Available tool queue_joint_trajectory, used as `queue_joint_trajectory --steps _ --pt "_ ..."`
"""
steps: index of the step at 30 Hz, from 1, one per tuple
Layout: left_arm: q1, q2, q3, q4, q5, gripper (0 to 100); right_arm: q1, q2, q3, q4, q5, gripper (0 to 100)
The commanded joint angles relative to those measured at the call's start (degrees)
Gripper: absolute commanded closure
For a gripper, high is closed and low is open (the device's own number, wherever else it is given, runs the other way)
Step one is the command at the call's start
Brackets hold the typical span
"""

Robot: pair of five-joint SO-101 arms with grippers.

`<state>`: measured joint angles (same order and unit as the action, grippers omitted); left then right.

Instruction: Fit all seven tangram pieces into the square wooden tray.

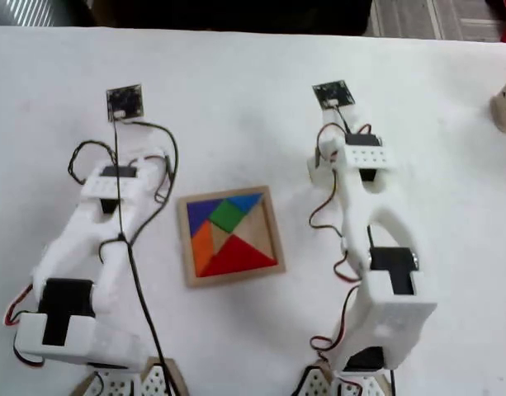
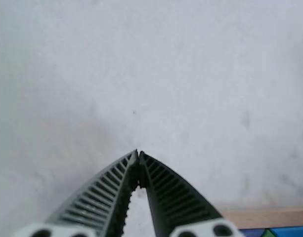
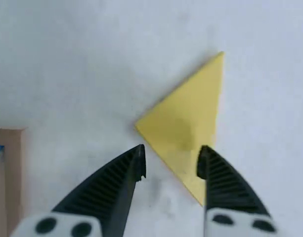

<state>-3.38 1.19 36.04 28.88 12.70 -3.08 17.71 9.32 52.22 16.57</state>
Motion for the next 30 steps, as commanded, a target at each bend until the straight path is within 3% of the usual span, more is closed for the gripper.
queue_joint_trajectory --steps 1,7,17,22,30 --pt "0.7 -0.5 -3.0 -1.4 0.1 98 -0.2 3.5 -5.5 0.3 0.9 75.2" --pt "0.8 -0.5 -3.1 -1.4 0.1 98 -0.9 10.8 -15.5 10.2 7.1 74.9" --pt "0.8 -0.5 -3.1 -1.4 0.1 98 -2.4 7.6 -28.8 23.1 5.7 74.9" --pt "0.8 -0.5 -3.1 -1.4 0.1 98 -3.4 8.6 -29.0 24.0 0.1 75.1" --pt "0.8 -0.5 -3.1 -1.4 0.1 98 -3.2 17.6 -31.3 21.1 0.0 75.1"
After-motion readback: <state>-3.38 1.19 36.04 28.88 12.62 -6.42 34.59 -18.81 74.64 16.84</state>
